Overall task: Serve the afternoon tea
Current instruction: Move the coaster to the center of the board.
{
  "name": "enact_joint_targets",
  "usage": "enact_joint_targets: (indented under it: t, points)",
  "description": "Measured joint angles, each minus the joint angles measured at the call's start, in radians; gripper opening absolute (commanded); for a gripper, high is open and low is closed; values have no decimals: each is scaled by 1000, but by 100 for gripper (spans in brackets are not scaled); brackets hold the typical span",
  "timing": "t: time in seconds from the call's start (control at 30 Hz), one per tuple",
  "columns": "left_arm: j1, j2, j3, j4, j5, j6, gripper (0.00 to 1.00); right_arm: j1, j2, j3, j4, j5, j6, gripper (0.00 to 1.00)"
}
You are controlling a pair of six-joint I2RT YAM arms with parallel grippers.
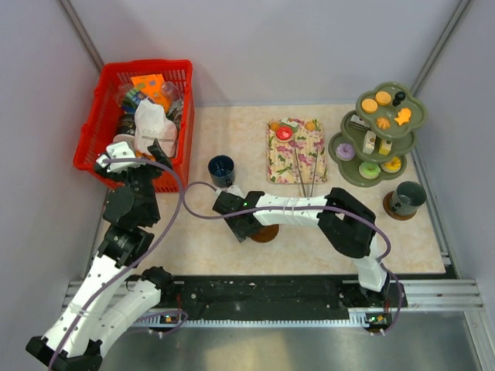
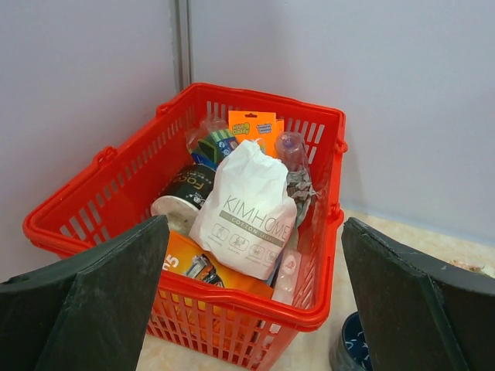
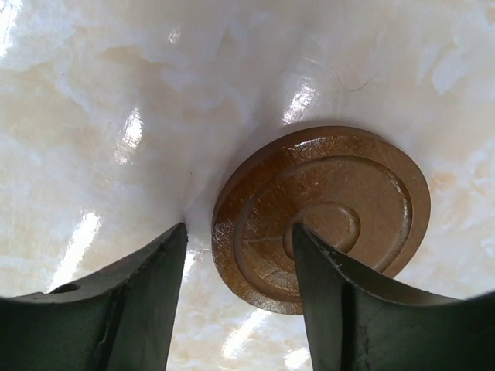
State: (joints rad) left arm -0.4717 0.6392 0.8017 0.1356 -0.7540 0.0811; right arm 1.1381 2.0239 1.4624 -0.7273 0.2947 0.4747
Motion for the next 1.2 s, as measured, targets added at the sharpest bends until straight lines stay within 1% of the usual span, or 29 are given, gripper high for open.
enact_joint_targets:
  t: [0.13, 0.23, 0.37, 0.5, 0.73, 0.87, 1.1, 1.2]
  points:
    - [0, 0, -6, 3, 1, 0, 99, 1, 3, 0, 6, 10, 8, 43]
    - [0, 0, -7, 3, 1, 0, 99, -5, 3, -6, 12, 11, 16, 39]
    - [0, -1, -8, 6, 1, 0, 99, -19, -38, -69, 61, 3, 33, 39]
    - [0, -2, -11, 15, 1, 1, 99, -64, -128, -198, 107, -10, 58, 39]
    - [0, -5, -14, 23, 1, 0, 99, -238, -363, -488, 132, -19, 121, 40]
    - [0, -16, -21, 23, 0, 0, 99, -355, -473, -601, 145, -39, 139, 40]
    - [0, -26, -26, 35, -3, 1, 99, -595, -605, -718, 155, -68, 140, 41]
    - [0, -31, -26, 39, -3, 0, 99, -659, -620, -730, 161, -72, 137, 40]
